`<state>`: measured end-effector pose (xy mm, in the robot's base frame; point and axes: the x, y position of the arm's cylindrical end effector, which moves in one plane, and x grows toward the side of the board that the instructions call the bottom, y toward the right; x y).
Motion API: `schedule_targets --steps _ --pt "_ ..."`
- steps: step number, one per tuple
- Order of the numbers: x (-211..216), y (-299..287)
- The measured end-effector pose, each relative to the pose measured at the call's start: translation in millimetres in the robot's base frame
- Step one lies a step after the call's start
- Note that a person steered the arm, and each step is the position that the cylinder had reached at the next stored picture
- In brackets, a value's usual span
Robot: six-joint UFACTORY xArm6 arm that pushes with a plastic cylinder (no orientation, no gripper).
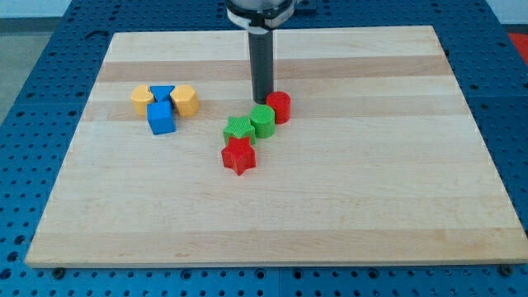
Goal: Push the red circle a bit down
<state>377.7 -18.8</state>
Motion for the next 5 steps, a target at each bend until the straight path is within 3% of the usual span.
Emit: schedule_targets --steps 1,2,5 --pt "14 0" --pt "-7 11" --pt "35 51"
